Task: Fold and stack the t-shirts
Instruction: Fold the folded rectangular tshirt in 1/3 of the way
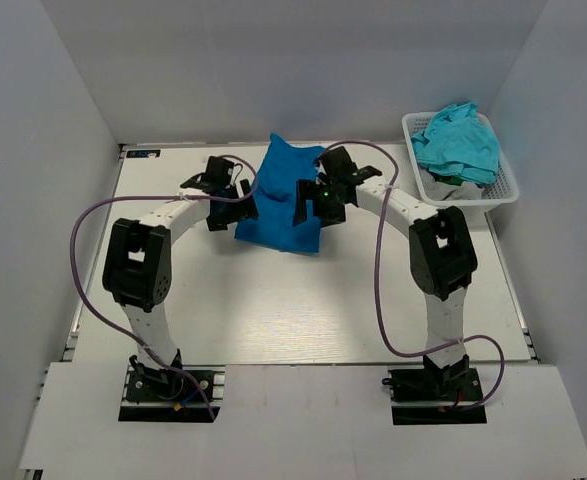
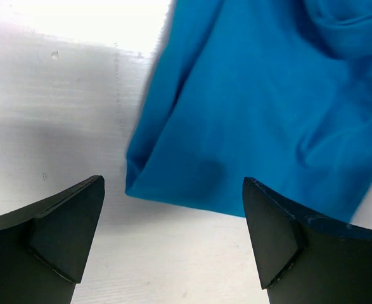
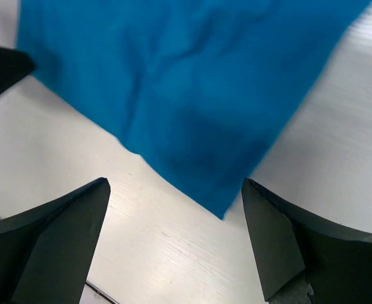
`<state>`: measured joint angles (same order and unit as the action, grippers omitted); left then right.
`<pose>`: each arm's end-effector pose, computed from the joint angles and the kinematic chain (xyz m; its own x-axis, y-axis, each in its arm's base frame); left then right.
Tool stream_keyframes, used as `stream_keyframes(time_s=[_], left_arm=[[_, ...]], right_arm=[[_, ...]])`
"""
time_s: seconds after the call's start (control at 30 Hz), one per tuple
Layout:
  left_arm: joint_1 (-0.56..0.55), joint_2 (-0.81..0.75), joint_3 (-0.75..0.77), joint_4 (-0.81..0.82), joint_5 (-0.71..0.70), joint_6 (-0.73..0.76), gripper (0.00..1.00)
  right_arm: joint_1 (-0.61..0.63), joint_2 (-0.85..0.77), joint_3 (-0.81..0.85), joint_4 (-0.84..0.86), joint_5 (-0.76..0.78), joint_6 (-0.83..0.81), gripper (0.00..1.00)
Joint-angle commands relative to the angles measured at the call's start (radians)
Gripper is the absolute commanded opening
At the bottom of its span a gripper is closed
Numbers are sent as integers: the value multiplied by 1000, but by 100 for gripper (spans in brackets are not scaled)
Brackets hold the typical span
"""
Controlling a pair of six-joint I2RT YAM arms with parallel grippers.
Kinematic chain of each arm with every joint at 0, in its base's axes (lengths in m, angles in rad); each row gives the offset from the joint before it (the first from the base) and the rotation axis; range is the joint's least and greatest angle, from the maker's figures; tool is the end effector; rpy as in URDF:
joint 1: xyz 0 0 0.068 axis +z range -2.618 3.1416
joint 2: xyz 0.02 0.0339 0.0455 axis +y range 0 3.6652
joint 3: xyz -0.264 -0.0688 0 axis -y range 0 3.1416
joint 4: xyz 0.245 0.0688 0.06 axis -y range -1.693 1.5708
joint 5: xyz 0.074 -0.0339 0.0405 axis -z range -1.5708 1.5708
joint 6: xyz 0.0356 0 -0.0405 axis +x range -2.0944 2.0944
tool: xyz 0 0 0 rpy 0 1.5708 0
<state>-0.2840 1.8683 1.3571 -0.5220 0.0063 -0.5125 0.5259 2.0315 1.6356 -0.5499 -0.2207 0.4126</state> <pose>0.3806 -0.1113 0.2042 -0.8575 -0.2605 -0.4436 -0.1574 0.9538 -0.2558 0.3854 0.2327 0.2227 -0.8834 -0.0603 -0.4648 -0.2689 0.8774 0.3973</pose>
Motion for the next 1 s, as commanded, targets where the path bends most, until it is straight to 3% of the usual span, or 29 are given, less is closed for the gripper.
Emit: stream_keyframes(time_s=[0.0,0.17,0.3,0.53,0.77,0.97], left_arm=[[5,5,-24,30,-6,-7,100],[14,48,-35,31,-15,-26,100],[14,68,-44,31,-15,-37,100],[14,91,-93,22,-15,-55,100],[14,57,-173,22,-14,-64,100],[14,48,-196,22,-14,-64,100]], right_arm=[[19,13,97,131,-103,-60,90],[51,146,193,208,-219,-37,90],[68,259,346,217,-227,-8,90],[71,380,403,394,-197,95,90],[62,380,336,683,30,285,90],[20,463,473,631,161,316,90]])
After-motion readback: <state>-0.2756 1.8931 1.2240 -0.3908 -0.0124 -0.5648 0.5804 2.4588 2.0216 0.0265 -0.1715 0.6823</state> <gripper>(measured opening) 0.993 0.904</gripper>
